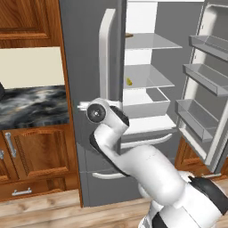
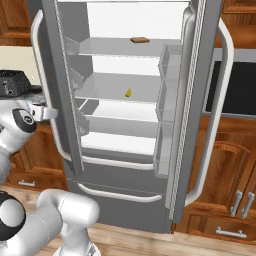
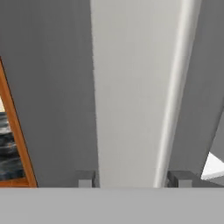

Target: Take the lemon wedge from the fridge and place it on the plate with fish on the dining counter.

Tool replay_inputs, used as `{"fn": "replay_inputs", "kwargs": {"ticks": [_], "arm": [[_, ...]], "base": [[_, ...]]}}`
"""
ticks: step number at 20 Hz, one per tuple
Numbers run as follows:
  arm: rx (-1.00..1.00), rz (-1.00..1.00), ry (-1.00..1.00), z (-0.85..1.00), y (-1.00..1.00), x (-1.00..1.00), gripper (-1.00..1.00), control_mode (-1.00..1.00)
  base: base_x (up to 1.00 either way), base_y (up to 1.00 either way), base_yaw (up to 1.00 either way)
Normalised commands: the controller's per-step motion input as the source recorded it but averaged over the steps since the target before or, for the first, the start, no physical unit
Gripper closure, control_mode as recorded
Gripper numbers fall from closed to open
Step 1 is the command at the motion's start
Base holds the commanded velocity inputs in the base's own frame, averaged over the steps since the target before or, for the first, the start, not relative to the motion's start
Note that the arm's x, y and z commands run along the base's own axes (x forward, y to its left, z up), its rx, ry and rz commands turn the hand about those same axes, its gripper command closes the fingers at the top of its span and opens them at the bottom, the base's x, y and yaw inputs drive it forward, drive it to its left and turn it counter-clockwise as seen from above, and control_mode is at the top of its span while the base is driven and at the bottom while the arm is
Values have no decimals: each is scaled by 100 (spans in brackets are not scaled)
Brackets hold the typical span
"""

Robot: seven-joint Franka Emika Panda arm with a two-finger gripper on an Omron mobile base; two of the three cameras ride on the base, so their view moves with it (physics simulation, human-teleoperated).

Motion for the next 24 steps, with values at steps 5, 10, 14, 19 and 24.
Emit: {"fn": "replay_inputs", "kwargs": {"ticks": [5,10,14,19,24], "arm": [[-6,0,0,-49,8,-99,-100,-100],[1,0,-10,-14,-19,-100,-100,-100],[6,2,0,85,-59,-97,-100,-100],[7,10,29,92,-84,-8,-100,-100],[6,29,34,63,-81,21,-100,-100]], "base": [[0,0,0],[0,0,0],[0,0,0],[0,0,0],[0,0,0]]}}
